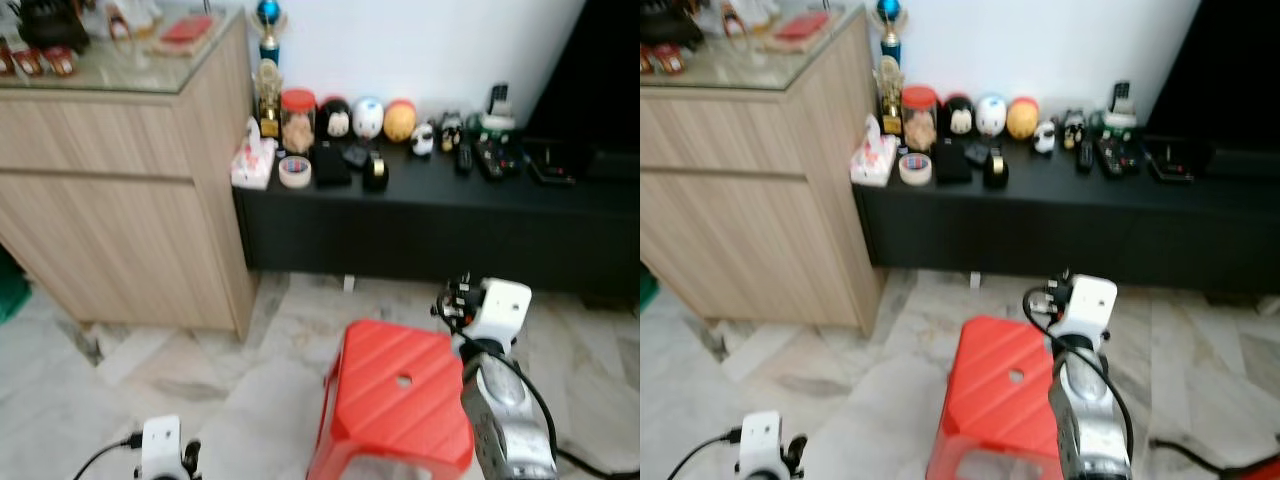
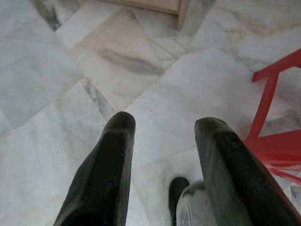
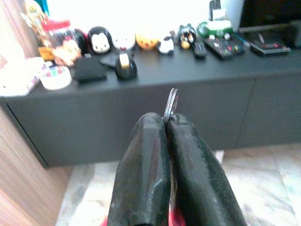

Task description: Hang keys on a hook

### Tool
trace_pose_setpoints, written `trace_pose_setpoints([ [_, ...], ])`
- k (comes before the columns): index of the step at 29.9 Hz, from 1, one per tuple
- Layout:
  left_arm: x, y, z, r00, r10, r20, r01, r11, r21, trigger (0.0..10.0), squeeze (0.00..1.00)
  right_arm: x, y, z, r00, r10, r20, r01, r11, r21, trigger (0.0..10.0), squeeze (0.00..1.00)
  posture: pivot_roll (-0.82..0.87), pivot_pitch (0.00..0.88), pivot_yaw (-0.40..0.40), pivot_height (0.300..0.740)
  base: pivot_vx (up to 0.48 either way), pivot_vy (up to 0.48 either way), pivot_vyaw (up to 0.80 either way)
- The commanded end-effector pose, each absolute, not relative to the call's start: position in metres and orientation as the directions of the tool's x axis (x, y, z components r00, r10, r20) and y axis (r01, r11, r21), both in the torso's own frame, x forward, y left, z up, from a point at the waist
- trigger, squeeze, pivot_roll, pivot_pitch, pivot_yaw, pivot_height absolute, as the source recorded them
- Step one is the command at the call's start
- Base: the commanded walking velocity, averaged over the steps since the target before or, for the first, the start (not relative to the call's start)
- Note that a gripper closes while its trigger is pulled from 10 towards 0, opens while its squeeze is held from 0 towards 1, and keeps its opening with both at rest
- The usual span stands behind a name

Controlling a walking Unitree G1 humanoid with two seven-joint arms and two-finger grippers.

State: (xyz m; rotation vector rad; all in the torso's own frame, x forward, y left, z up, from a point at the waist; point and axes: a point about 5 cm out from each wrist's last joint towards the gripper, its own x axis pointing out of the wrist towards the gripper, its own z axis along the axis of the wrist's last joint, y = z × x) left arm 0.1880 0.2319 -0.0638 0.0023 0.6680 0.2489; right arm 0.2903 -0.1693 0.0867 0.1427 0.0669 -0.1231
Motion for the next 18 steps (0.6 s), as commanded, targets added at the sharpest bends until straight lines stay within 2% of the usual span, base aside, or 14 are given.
trace_pose_setpoints([
  [1, 0.175, 0.231, -0.072, 0.714, 0.228, -0.662, -0.227, 0.97, 0.089, 10.0, 0.0, 0.291, -0.17, 0.096, 0.992, -0.124, -0.03, 0.127, 0.981, 0.147, 10.0, 0.0, 0.04, 0.0, -0.068, 0.735, 0.0, 0.0, 0.0],
  [18, 0.153, 0.234, -0.084, 0.635, 0.217, -0.742, -0.239, 0.968, 0.079, 10.0, 0.0, 0.292, -0.167, 0.094, 0.994, -0.104, -0.04, 0.108, 0.986, 0.123, 10.0, 0.0, 0.04, 0.0, -0.078, 0.735, 0.0, 0.0, 0.0],
])
